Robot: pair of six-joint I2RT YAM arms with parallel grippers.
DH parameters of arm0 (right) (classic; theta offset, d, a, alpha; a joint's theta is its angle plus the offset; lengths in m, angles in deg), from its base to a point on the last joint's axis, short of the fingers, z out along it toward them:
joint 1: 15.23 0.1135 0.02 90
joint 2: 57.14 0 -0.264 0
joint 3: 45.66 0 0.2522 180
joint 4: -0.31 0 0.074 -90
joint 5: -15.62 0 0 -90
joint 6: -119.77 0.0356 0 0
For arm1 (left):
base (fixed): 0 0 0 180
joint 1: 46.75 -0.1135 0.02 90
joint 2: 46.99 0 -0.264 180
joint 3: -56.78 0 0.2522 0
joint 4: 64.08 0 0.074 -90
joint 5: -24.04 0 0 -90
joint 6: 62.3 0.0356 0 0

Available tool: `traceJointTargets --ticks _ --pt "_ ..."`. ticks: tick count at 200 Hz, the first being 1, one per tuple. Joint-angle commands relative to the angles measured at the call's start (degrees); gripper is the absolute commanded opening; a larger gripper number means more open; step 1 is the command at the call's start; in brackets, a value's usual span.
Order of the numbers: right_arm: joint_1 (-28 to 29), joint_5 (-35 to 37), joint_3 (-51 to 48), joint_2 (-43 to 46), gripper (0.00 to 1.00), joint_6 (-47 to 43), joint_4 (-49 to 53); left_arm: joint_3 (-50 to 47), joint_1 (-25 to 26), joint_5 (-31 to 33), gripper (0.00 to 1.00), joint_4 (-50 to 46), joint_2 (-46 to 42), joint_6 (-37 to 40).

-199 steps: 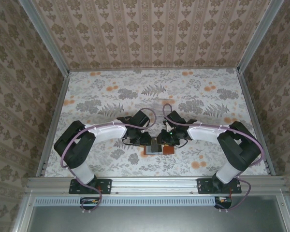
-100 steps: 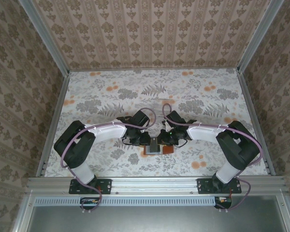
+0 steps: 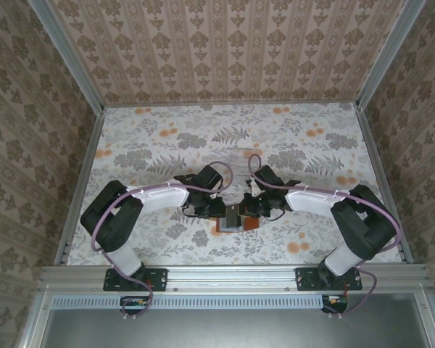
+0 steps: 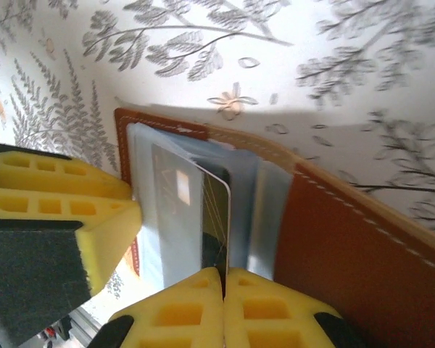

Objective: Take the credit cards out of the card holder

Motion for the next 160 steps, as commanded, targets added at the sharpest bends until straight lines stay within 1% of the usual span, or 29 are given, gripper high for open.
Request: traceJointTargets --ticks 1,30,62,82,129,160 --pt "-1.3 4.3 -1.5 1.8 0.07 -2.1 6.0 -3.1 -0.9 3.5 0.22 -4.3 1.9 0.8" --pt "-2.2 4.8 -2.1 3.2 0.08 -2.7 7.2 -3.1 -1.0 3.2 0.21 -4.1 1.9 0.7" --pt "-2.4 8.2 -1.5 5.3 0.07 -3.5 11.4 -3.8 -1.3 3.6 0.21 -4.0 1.1 0.4" --pt "-2.5 8.8 -1.0 6.0 0.07 -3.8 12.7 -4.5 -1.6 3.5 0.21 -3.7 0.5 0.3" --pt "-2.5 8.0 -0.7 5.9 0.07 -3.3 12.5 -4.7 -1.8 3.1 0.21 -3.4 -0.5 0.2" --pt "-2.3 4.2 -1.1 5.4 0.07 -1.8 8.6 -5.0 -2.0 2.9 0.21 -3.4 -1.5 0.2"
